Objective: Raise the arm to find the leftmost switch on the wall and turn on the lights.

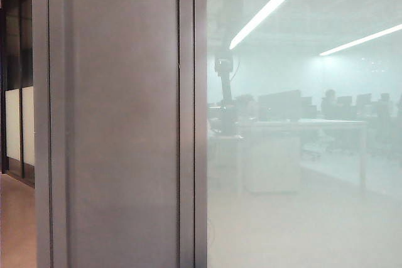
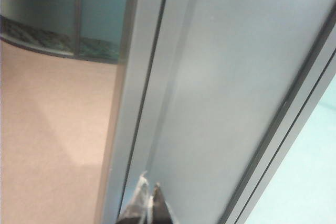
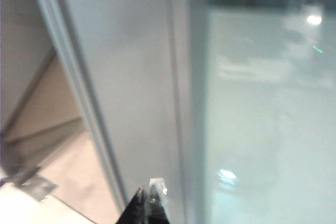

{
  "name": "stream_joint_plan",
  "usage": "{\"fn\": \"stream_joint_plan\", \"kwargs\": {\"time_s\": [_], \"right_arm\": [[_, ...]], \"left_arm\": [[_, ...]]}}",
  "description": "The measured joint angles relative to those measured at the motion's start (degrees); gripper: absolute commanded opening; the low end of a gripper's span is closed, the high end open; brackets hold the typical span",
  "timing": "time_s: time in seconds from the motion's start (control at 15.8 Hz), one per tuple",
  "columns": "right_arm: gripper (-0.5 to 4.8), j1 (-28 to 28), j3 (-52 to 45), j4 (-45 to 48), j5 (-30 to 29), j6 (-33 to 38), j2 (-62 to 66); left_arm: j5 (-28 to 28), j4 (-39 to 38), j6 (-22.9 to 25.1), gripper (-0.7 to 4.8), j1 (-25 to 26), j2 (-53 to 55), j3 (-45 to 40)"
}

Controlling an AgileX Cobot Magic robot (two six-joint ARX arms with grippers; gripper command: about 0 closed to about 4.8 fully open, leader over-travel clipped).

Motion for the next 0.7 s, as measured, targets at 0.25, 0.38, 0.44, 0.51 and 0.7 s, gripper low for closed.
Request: {"fn": "stream_joint_plan", "kwargs": {"time_s": [0.25,0.38,0.44,0.51,0.7], "right_arm": [[-0.01,0.02,-16.26,3.93,8.31,1.73,-16.00],[-0.01,0.04,-23.08,3.85,16.17,3.43,-25.03],[-0.01,0.02,-25.64,4.11,20.13,4.02,-29.31],[-0.01,0.02,-28.55,4.48,23.08,4.26,-33.94],[-0.01,0.02,-35.74,1.81,27.52,4.48,-45.79]], "left_arm": [[2.19,1.49,1.22,-0.06,0.00,-0.17,-0.66],[2.56,1.44,2.14,-0.06,0.00,-0.22,-0.72],[2.56,1.44,2.14,-0.06,0.00,-0.22,-0.72],[2.58,1.40,2.12,-0.06,0.00,-0.20,-0.72],[7.28,0.37,1.01,-0.06,0.00,-0.26,-1.49]]}}
